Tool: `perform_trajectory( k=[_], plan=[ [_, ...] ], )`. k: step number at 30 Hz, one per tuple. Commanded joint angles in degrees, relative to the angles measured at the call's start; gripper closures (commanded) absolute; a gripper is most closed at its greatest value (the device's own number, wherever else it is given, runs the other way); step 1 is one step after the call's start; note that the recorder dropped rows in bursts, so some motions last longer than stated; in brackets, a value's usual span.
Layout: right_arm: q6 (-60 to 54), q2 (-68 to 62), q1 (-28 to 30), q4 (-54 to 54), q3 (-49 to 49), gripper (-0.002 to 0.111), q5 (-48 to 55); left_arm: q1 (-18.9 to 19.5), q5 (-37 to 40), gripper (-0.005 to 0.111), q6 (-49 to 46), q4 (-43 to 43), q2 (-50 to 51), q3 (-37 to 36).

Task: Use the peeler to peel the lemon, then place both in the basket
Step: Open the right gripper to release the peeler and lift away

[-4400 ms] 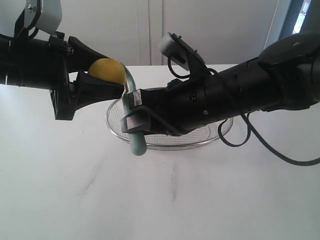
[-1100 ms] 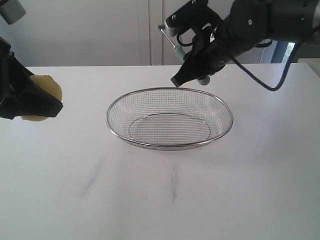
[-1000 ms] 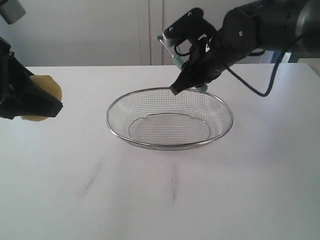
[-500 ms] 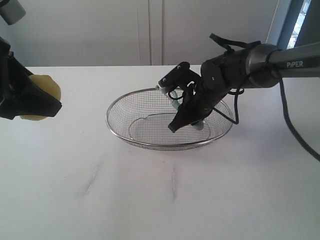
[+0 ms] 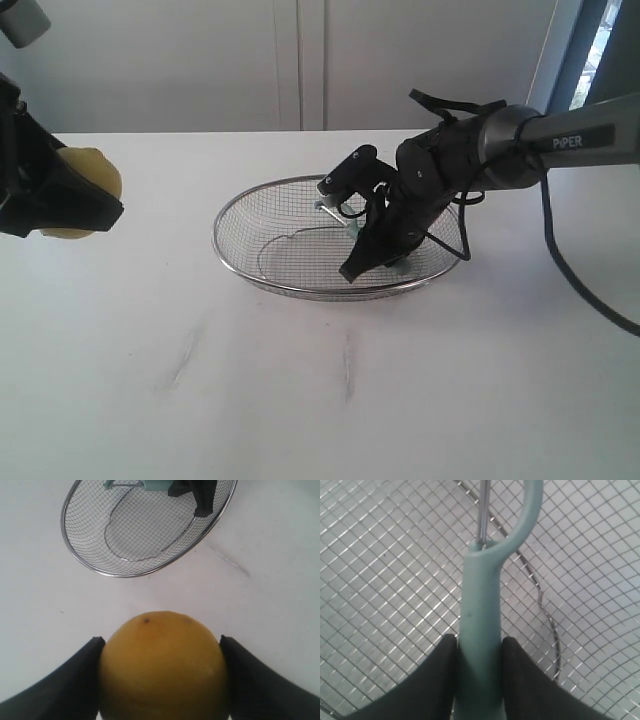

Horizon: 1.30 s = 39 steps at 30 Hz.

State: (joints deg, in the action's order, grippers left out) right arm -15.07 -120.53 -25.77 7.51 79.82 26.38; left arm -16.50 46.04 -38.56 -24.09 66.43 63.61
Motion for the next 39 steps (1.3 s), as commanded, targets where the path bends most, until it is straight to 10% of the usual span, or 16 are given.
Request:
perform_trajectory(
  k=[1,11,25,32,39],
  plan=[
    [-0.3,-0.4,0.2,0.1,0.1,0.102,0.2,-0.2,0.3,0.107,-0.3,-0.9,-0.7,0.3],
    [5.0,0.6,0.2,0.1,0.2,0.057,0.5,-0.2,0.1,0.107,-0.3,-2.3,-0.7,0.3],
    [6.5,14.7,0.2,0.1,1.7,0.056,6.6,-0.2,-0.2,0.107,-0.3,-2.8,-0.7,0.3],
    [6.4,26.5,0.2,0.1,1.7,0.066,18.8,-0.2,-1.0,0.107,-0.3,-2.8,-0.7,0.3],
    [7.4,35.0,0.2,-0.5,0.5,0.108,31.9,-0.2,-1.0,0.107,-0.3,-2.8,-0.7,0.3]
  ],
)
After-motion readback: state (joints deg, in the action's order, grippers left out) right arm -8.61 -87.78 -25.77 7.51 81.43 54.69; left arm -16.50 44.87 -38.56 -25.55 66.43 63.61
